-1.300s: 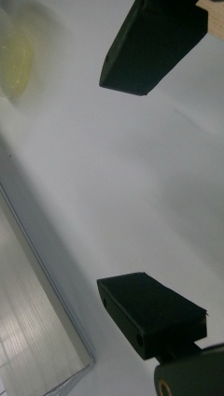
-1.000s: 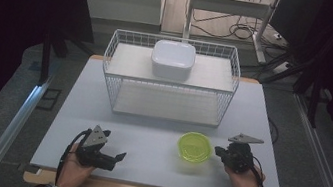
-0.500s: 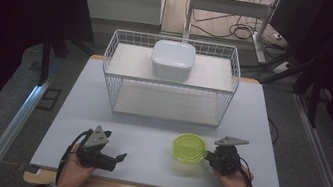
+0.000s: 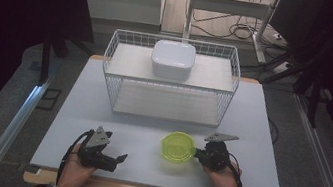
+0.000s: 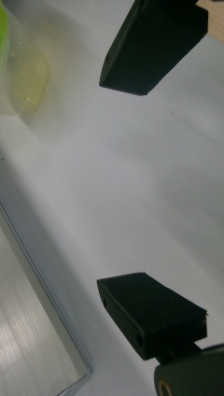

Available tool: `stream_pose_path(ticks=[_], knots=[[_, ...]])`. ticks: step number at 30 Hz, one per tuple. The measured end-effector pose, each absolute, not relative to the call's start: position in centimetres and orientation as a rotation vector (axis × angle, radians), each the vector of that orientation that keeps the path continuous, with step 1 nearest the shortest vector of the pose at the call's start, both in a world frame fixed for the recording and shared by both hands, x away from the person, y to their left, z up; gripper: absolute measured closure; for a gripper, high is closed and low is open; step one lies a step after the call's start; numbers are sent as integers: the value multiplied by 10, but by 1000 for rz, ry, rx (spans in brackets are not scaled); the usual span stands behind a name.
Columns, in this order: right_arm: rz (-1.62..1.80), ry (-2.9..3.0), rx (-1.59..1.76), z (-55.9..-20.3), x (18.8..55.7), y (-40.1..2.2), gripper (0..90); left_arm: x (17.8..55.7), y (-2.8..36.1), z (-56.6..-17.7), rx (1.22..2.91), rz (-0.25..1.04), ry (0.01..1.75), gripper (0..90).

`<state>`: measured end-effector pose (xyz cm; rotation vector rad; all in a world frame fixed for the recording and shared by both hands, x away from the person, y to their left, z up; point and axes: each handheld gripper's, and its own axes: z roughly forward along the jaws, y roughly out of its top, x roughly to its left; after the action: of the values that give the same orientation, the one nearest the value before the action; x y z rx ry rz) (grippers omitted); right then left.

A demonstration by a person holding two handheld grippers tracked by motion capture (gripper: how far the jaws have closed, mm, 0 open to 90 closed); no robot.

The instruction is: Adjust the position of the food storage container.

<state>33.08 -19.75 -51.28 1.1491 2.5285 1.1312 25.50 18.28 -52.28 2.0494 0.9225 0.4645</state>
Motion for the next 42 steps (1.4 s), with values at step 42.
stream_pose_path(ticks=[42], knots=[[1163, 2546, 1043, -516, 352, -151, 816, 254, 182, -523, 2060, 449, 919, 50]])
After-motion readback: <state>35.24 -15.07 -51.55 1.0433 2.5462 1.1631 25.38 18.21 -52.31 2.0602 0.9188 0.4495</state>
